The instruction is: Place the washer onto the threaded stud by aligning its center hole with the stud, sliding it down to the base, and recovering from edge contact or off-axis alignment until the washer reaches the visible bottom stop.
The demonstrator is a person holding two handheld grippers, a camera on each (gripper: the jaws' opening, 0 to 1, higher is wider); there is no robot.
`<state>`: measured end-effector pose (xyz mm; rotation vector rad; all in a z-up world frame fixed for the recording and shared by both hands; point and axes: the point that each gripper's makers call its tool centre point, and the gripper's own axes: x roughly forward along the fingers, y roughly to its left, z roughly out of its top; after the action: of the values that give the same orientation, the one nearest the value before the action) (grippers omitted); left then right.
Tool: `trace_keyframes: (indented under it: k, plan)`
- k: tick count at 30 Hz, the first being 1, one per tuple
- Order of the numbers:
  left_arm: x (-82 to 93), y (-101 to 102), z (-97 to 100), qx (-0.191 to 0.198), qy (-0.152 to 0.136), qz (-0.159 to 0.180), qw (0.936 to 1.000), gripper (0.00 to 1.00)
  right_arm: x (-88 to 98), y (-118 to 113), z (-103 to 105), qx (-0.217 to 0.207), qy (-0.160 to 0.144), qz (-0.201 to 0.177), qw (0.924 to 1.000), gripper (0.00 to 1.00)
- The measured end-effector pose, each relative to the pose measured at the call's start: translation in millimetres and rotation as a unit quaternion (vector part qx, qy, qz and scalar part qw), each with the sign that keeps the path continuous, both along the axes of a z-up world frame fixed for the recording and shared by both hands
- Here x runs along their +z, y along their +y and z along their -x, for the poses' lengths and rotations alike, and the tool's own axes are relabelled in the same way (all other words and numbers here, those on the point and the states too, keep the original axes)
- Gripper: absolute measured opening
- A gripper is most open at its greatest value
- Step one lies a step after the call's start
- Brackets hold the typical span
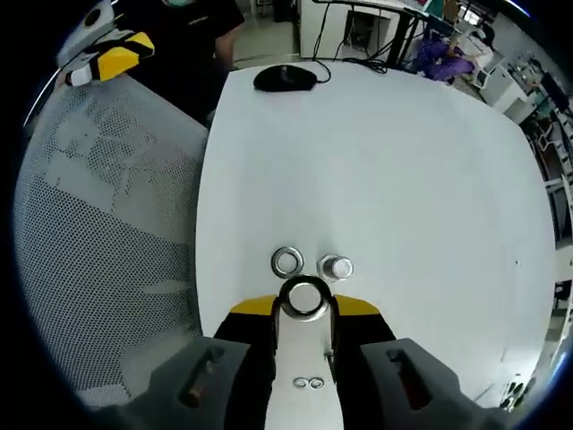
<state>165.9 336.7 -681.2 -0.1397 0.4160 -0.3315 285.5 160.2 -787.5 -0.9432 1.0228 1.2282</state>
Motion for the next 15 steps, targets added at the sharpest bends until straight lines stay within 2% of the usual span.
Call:
trace_keyframes:
  k: [10, 15]
  plan:
    - [-0.2, -0.2, 0.5, -0.002, 0.001, 0.000, 1.0000, 0.05, -2.7, 12.2, -13.3, -0.013, -0.036, -0.009, 0.9992, 0.23]
    - [-0.8, -0.8, 0.8, -0.004, 0.002, -0.002, 1.0000, 0.05, -9.0, 12.8, -19.3, -0.015, -0.040, -0.001, 0.9991, 0.23]
